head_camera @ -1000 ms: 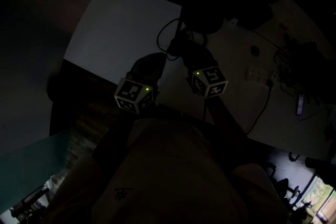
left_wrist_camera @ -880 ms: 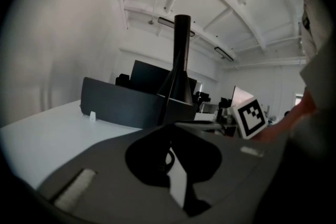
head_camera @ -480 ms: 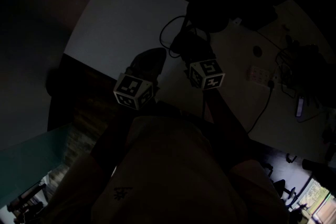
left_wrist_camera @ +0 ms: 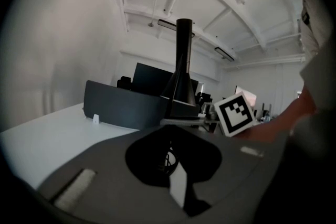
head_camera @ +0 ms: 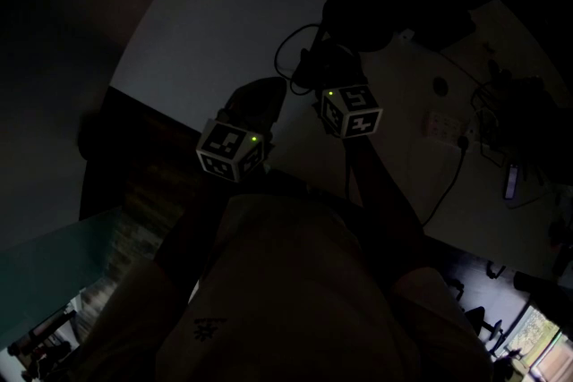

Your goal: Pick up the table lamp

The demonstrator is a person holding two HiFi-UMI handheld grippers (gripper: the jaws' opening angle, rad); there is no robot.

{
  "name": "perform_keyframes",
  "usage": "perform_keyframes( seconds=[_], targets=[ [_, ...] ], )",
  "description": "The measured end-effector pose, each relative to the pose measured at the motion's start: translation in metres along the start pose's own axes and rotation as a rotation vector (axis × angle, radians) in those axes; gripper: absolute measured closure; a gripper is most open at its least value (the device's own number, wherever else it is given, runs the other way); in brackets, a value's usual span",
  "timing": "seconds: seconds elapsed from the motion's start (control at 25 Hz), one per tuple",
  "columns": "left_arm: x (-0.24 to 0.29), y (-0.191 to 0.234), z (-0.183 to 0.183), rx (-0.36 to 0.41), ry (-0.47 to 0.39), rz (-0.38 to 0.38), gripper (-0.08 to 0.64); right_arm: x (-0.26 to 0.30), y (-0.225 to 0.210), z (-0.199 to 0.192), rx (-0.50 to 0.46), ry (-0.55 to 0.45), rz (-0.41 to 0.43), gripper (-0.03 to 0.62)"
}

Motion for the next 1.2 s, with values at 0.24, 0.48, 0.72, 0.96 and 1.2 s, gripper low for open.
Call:
perform_keyframes(
  seconds=[0.24, 0.48, 0.72, 0.96, 1.2],
  targets=[
    [-0.002, -0.001, 0.000, 0.011, -0.003, 0.006, 0.561, 0.000, -0.004, 0.000, 0.013, -0.004, -0.022, 0.426],
    [-0.010, 0.000, 0.001, 0.013, -0.001, 0.018, 0.561, 0.002, 0.004, 0.002, 0.012, -0.028, -0.018, 0.431],
    [-0.016, 0.003, -0.002, 0.001, 0.008, 0.030, 0.561, 0.002, 0.003, 0.008, 0.004, -0.040, -0.034, 0.462],
    [-0.017, 0.007, -0.009, 0.019, 0.016, 0.023, 0.563, 0.000, -0.002, 0.012, 0.006, -0.060, -0.048, 0.482],
    [-0.017, 0.008, -0.005, 0.002, 0.008, 0.032, 0.561, 0.003, 0.004, 0.014, -0.039, -0.064, -0.072, 0.548]
  ],
)
Point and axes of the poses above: the fingertips, and each gripper's own axes: x forward along the fingers, y to its left, z out of its top, the point moved 2 cm from there along -x, backward along the fingers, and after that the axes turned 14 degrees about x, right-handed, at the moved point
